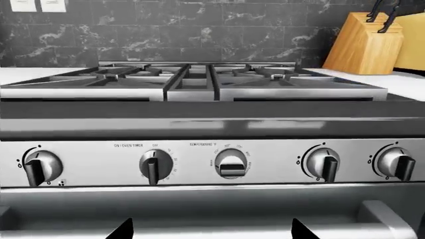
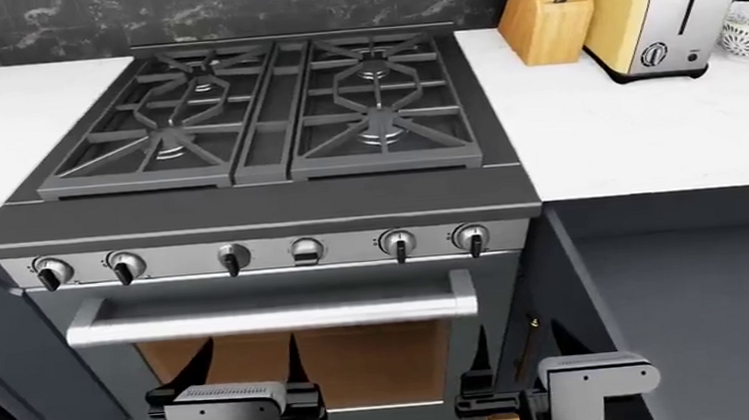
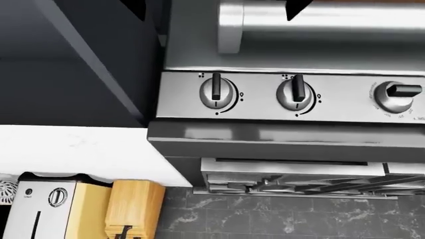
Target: Close the right drawer.
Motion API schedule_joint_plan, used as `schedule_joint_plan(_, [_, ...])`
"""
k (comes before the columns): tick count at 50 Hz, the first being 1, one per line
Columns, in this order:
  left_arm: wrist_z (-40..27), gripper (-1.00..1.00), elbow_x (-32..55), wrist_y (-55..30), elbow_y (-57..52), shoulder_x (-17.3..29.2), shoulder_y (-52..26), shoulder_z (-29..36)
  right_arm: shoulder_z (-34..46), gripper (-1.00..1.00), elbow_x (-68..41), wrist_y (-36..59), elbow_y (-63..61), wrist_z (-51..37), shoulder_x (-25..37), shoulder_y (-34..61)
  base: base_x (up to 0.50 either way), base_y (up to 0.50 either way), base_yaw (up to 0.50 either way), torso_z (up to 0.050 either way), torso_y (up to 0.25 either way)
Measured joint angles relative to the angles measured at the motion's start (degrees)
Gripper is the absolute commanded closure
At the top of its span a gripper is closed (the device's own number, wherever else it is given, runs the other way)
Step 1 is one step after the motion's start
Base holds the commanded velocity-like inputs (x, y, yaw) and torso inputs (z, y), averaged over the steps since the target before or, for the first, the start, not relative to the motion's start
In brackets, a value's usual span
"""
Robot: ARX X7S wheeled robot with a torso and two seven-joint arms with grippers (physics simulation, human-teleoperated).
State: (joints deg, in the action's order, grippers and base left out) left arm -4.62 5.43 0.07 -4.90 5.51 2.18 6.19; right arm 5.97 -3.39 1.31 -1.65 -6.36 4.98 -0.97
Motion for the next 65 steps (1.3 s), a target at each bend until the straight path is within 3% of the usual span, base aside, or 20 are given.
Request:
schedule_joint_plan(23, [-1.2,-1.0,2.5,-0.1,-0.2,1.3,0.1,1.1,1.7,-1.0,-1.0,0.4,0.3,-1.9,1.3,0.5,0.0,0.0,0.0,0.05,0.0])
schedule_joint_plan(36, [-3.4,-1.0,1.4,-3.8,-2.0,2.3,0.1,2.1,2.5,-1.0,-1.1,2.2,0.1,-3.3,1.9,1.1,0.0,0.0,0.0,0.001,0.0])
schedule_joint_plan(65, [-7.5,-1.0,2.1,-26.0,-25.3,5.9,-4.8,1.9,5.3,-1.0,0.1,25.1,-21.1,-4.7,5.4,7.2,0.0,0.0,0.0,0.0,0.0])
